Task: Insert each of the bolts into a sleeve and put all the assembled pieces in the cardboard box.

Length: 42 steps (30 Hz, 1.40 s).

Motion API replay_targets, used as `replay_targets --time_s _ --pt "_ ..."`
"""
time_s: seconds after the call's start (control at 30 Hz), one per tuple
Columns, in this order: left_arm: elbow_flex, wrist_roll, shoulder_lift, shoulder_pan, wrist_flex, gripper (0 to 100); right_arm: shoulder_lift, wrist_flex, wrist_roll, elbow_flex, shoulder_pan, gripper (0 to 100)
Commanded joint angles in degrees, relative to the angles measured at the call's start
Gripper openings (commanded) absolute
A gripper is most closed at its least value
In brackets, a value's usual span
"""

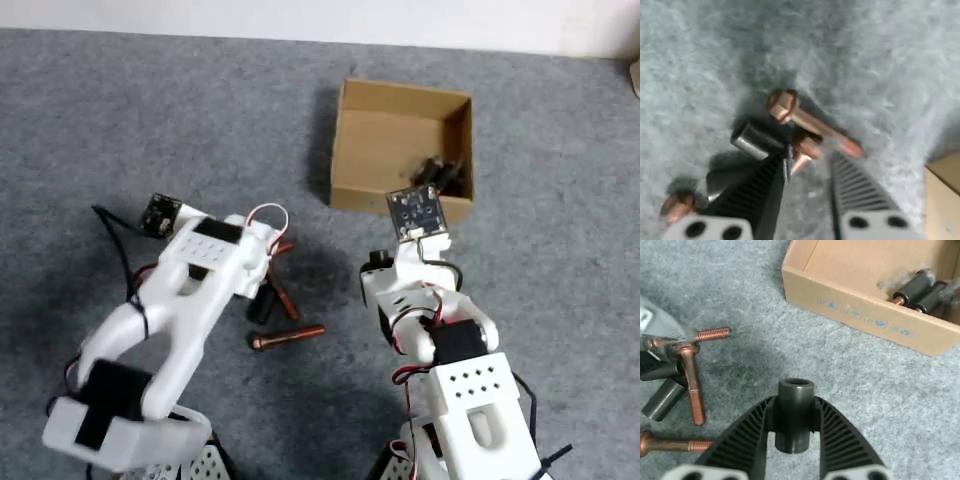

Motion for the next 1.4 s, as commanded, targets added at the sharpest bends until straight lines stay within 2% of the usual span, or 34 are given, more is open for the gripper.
replay_targets --time_s 0.0,0.1,0.3,0.5,1.03,1.13,1.3,1.37 --pt "-4.26 -1.93 4.26 -1.1 -0.53 32 -1.01 -1.54 0.62 -0.48 0.57 0.5" --pt "-5.05 -0.79 6.55 -1.19 -0.53 34 -1.01 -1.54 0.62 -0.48 0.57 0.5" --pt "-5.49 2.55 6.46 -6.2 -0.44 22 -1.01 -4.35 0.62 1.71 0.66 0.5" --pt "-5.32 2.55 6.64 -11.65 -0.44 21 -1.01 -5.93 0.62 2.95 0.66 0.5" --pt "-5.32 2.37 7.08 -11.91 -0.44 21 -1.1 -5.85 0.62 3.03 0.66 0.5" --pt "-5.32 0.62 7.08 -11.91 -0.44 20 -1.1 -5.85 0.62 3.03 0.66 0.5" --pt "-6.11 0.88 7.08 -12.97 1.23 3 -1.1 -5.85 0.62 3.03 0.66 0.5" --pt "-7.6 1.85 7.16 -14.46 3.52 1 -1.1 -5.85 0.62 3.12 0.66 0.5"
